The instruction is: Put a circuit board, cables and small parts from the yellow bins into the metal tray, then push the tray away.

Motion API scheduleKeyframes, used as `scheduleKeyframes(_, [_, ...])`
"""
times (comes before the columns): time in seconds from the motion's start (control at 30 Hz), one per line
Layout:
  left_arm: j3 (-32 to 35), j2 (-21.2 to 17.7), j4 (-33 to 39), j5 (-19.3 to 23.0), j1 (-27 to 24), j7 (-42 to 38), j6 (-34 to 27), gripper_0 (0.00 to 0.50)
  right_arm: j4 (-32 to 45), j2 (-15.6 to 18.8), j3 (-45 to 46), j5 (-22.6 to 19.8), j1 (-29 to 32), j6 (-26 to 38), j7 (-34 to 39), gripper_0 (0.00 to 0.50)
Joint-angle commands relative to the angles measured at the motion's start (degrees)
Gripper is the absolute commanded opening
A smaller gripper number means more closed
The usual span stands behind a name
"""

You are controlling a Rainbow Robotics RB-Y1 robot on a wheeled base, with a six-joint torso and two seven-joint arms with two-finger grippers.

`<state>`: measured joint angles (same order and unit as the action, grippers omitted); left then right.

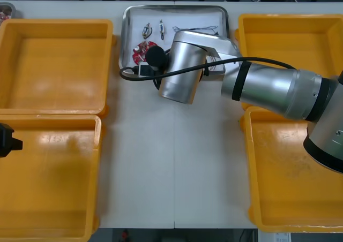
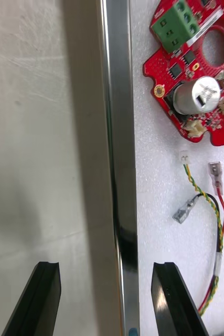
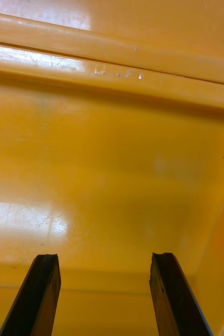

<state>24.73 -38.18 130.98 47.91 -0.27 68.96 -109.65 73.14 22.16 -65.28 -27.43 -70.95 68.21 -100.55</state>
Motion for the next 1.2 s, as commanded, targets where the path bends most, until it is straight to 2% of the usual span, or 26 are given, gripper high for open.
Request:
scheduleKeyframes(0.03, [0.7, -2.2, 1.7, -0.5, 1.3, 3.6, -0.3, 0.5, 7.2, -1.0, 6.0, -0.3, -0.5, 6.4, -2.0, 0.5])
scheduleKeyframes(0.2, [0.7, -2.2, 1.7, -0.5, 1.3, 3.6, -0.3, 0.5, 14.9, -1.0, 11.7, 0.4, 3.7, 15.7, -1.8, 0.5])
scheduleKeyframes(0.4, [0.7, -2.2, 1.7, -0.5, 1.3, 3.6, -0.3, 0.5, 29.1, -1.0, 20.4, 3.0, 13.1, 27.6, -0.8, 0.5])
scheduleKeyframes(0.6, [0.7, -2.2, 1.7, -0.5, 1.3, 3.6, -0.3, 0.5, 40.1, -1.0, 28.9, 4.3, 23.1, 35.4, 0.4, 0.5])
scheduleKeyframes(0.77, [0.7, -2.2, 1.7, -0.5, 1.3, 3.6, -0.3, 0.5, 45.3, -1.0, 36.0, 4.7, 28.3, 41.8, 1.1, 0.5])
scheduleKeyframes(1.2, [0.7, -2.2, 1.7, -0.5, 1.3, 3.6, -0.3, 0.5, 54.4, -1.1, 52.0, 4.3, 36.4, 41.8, 3.2, 0.5])
